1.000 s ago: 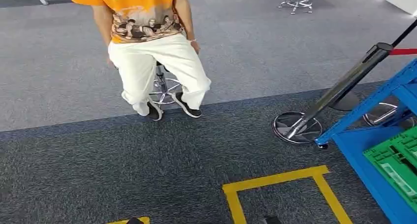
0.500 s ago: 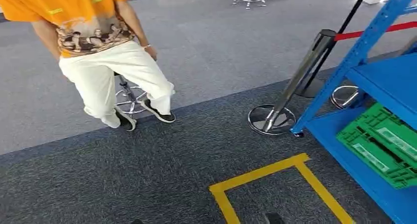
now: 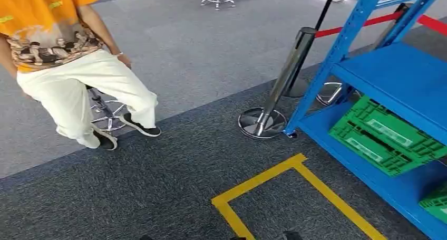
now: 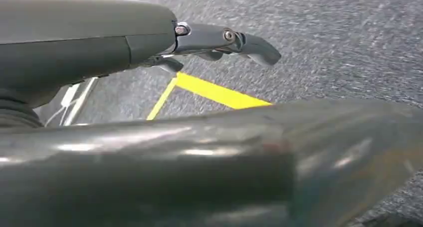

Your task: Take the parts from the cabinet and place them on the table.

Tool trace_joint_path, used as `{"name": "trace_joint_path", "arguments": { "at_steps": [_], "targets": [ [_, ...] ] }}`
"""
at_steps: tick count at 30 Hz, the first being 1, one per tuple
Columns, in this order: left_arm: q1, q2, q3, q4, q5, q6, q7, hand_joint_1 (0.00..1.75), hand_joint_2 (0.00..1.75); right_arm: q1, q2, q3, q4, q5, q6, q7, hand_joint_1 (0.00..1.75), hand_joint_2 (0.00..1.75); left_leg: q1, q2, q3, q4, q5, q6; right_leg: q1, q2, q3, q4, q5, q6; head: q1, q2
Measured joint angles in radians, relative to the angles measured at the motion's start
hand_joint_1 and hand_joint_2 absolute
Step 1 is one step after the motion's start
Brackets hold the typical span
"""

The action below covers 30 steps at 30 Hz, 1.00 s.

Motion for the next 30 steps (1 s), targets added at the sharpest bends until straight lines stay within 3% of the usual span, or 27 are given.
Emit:
{"name": "trace_joint_path", "arguments": {
  "at_steps": [1,3,4,5,6,9,10,11,12,14,15,17,18,19,20,22,24,25,26,27,29,30],
  "targets": [
    [-0.001,0.0,0.0,0.0,-0.003,0.0,0.0,0.0,0.0,0.003,0.0,-0.001,0.0,0.0,0.0,0.002,0.0,0.0,0.0,0.011,0.001,0.0,-0.001,-0.001,0.0,-0.003,0.019,-0.031,0.028,0.0,-0.001,0.0],
    [-0.004,0.0,0.0,0.0,-0.009,-0.002,0.0,0.0,0.0,0.004,0.0,-0.003,0.0,0.002,0.0,0.004,0.0,0.0,0.0,0.032,0.005,0.0,-0.004,-0.003,0.001,-0.026,0.109,-0.196,0.109,-0.005,0.0,0.0],
    [-0.004,0.0,0.0,0.0,-0.013,-0.002,0.0,0.0,0.0,0.002,0.0,-0.004,0.0,0.004,0.0,0.005,0.0,0.0,-0.003,0.04,0.011,0.0,-0.008,-0.008,0.005,-0.075,0.157,-0.278,0.133,-0.009,0.0,0.0],
    [-0.003,0.0,0.0,0.0,-0.015,-0.002,0.0,0.0,0.0,-0.004,0.0,-0.004,0.0,0.004,0.0,0.005,0.0,0.0,-0.011,0.052,0.012,0.004,-0.013,-0.015,0.02,-0.112,0.173,-0.309,0.113,-0.014,0.002,0.0],
    [-0.003,0.001,0.0,0.0,-0.016,-0.003,0.0,0.0,0.0,-0.007,0.0,-0.005,0.0,0.004,0.001,0.005,0.0,0.0,-0.012,0.062,0.013,0.004,-0.015,-0.02,0.015,-0.094,0.176,-0.306,0.118,-0.024,-0.002,0.0],
    [-0.006,0.001,0.0,0.0,-0.016,0.002,0.001,0.0,0.0,-0.002,0.0,-0.008,0.0,0.004,0.001,0.009,0.0,0.0,-0.011,0.097,0.023,0.001,-0.018,-0.031,0.017,-0.059,0.171,-0.31,0.121,-0.039,0.002,0.0],
    [-0.008,0.002,0.0,0.0,-0.017,0.005,0.001,0.0,0.0,0.001,0.0,-0.008,0.0,0.004,0.001,0.011,0.0,0.0,-0.005,0.068,0.022,0.012,-0.032,-0.039,0.007,-0.049,0.176,-0.316,0.126,-0.045,0.002,0.0],
    [-0.009,0.002,0.0,0.0,-0.017,0.008,0.001,0.0,0.0,0.001,0.0,-0.009,0.0,0.005,0.0,0.012,0.0,0.0,-0.003,0.007,0.008,0.049,-0.057,-0.045,0.006,-0.036,0.177,-0.316,0.127,-0.047,-0.006,0.0],
    [-0.009,0.002,0.0,0.0,-0.017,0.01,0.001,0.0,0.0,-0.002,0.0,-0.009,0.0,0.006,-0.001,0.012,0.0,0.0,-0.002,-0.015,-0.02,0.113,-0.094,-0.048,0.006,-0.024,0.176,-0.316,0.128,-0.051,-0.008,0.0],
    [-0.004,0.003,0.0,0.0,-0.017,0.013,0.001,0.0,0.0,-0.004,0.0,-0.009,0.0,0.01,0.0,0.012,0.0,0.0,0.001,-0.026,-0.089,0.26,-0.155,-0.051,0.007,0.005,0.175,-0.315,0.129,-0.057,-0.008,0.0],
    [-0.001,0.003,0.001,0.0,-0.018,0.015,0.001,0.0,0.0,-0.003,0.0,-0.009,0.0,0.011,0.0,0.013,0.0,0.0,0.0,-0.028,-0.11,0.296,-0.156,-0.051,0.008,0.022,0.176,-0.315,0.129,-0.057,-0.009,0.0],
    [0.001,0.003,0.001,0.0,-0.024,0.016,0.001,0.0,0.0,0.001,0.0,-0.009,0.0,0.011,-0.002,0.014,0.0,0.0,0.002,-0.033,-0.086,0.227,-0.087,-0.048,0.007,0.051,0.179,-0.314,0.129,-0.057,-0.009,0.0],
    [0.0,0.003,0.001,0.0,-0.027,0.017,0.001,0.0,0.0,0.001,0.0,-0.009,0.0,0.013,-0.002,0.014,0.0,0.0,0.005,-0.045,-0.053,0.147,-0.036,-0.046,0.007,0.066,0.181,-0.312,0.129,-0.056,-0.008,0.0],
    [-0.001,0.003,0.001,0.0,-0.028,0.018,0.001,0.0,0.0,0.001,0.0,-0.009,0.0,0.013,-0.002,0.014,0.0,0.0,0.008,-0.073,-0.021,0.07,0.005,-0.045,0.006,0.079,0.182,-0.312,0.128,-0.055,-0.009,0.0],
    [0.0,0.003,0.001,0.0,-0.028,0.019,0.001,0.0,0.0,-0.001,0.0,-0.01,0.0,0.012,-0.002,0.014,0.0,0.0,0.012,-0.123,-0.007,0.033,-0.002,-0.042,0.011,0.089,0.177,-0.307,0.128,-0.048,-0.008,0.0],
    [0.0,0.003,0.001,0.0,-0.03,0.023,0.001,0.0,0.0,-0.004,0.0,-0.01,0.0,0.011,-0.003,0.014,0.0,0.0,0.009,-0.11,-0.003,0.014,-0.006,-0.038,0.005,0.113,0.163,-0.305,0.134,-0.033,-0.007,0.0],
    [-0.001,0.002,0.002,0.0,-0.031,0.026,0.003,0.0,0.0,0.003,0.0,-0.01,0.0,0.009,-0.003,0.014,0.0,0.0,0.007,-0.091,-0.002,0.01,-0.002,-0.025,0.001,0.132,0.156,-0.31,0.139,-0.02,-0.007,0.0],
    [-0.003,0.001,0.002,0.0,-0.032,0.028,0.003,0.0,0.0,0.004,0.0,-0.01,0.0,0.009,-0.003,0.015,0.0,0.0,0.013,-0.073,0.001,0.001,0.005,-0.016,0.0,0.113,0.146,-0.3,0.13,-0.017,-0.008,0.0],
    [-0.004,0.0,0.003,0.0,-0.033,0.03,0.003,0.0,0.0,0.006,0.0,-0.01,0.0,0.009,-0.003,0.016,0.0,0.0,0.01,-0.066,0.001,-0.003,0.006,-0.01,0.006,0.05,0.131,-0.267,0.106,-0.014,-0.001,0.0],
    [-0.004,-0.001,0.003,0.0,-0.034,0.032,0.003,0.0,0.0,0.003,0.0,-0.01,0.0,0.009,-0.003,0.017,0.0,0.0,0.008,-0.052,0.0,-0.003,0.006,-0.007,0.006,0.023,0.099,-0.204,0.07,-0.012,0.004,0.0],
    [0.002,-0.001,0.003,0.0,-0.034,0.033,0.003,0.0,0.0,-0.001,0.0,-0.01,0.0,0.009,-0.003,0.016,0.0,0.0,0.005,-0.016,0.0,-0.003,0.004,-0.003,0.005,0.003,0.024,-0.043,0.001,-0.007,0.003,0.0],
    [0.002,0.0,0.003,0.0,-0.034,0.033,0.004,0.0,0.0,0.0,0.0,-0.01,0.0,0.009,-0.003,0.016,0.0,0.0,0.005,-0.001,0.0,-0.002,0.003,-0.003,0.004,0.001,0.006,-0.004,-0.005,-0.005,0.003,0.0]
  ]
}}
